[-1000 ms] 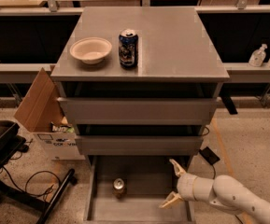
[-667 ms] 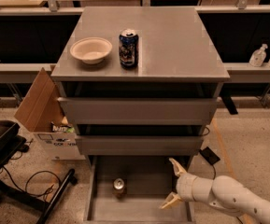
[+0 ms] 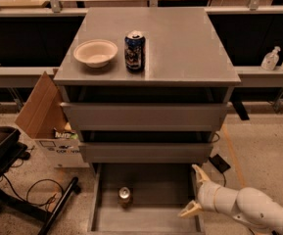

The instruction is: Place orange can into bottom drawer

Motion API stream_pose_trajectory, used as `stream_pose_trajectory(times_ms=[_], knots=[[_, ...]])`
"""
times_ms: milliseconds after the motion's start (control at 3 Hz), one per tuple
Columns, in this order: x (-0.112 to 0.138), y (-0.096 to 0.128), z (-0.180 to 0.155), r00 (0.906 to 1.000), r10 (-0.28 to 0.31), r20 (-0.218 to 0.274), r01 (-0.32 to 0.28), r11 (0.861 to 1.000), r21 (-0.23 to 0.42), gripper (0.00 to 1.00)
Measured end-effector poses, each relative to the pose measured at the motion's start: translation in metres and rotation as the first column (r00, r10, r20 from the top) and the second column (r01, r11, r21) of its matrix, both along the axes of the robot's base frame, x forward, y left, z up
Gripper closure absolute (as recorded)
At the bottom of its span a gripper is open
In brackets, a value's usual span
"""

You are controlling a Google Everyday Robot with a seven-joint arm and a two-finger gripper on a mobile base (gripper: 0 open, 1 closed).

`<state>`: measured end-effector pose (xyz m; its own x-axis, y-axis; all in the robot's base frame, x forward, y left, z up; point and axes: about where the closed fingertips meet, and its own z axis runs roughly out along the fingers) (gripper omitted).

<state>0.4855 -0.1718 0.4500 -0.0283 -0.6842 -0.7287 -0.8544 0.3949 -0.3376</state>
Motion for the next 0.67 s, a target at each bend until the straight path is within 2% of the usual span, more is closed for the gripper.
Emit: stream_pose_trajectory(times_ms=[333, 667], knots=[[-0.01, -0.057, 0.029, 0.9906, -0.137, 0.004, 0.137, 0.986, -0.093, 0.0], [-0.009, -0.109, 0.072, 0.9691, -0.243, 0.04, 0.246, 0.944, -0.218, 0.0]])
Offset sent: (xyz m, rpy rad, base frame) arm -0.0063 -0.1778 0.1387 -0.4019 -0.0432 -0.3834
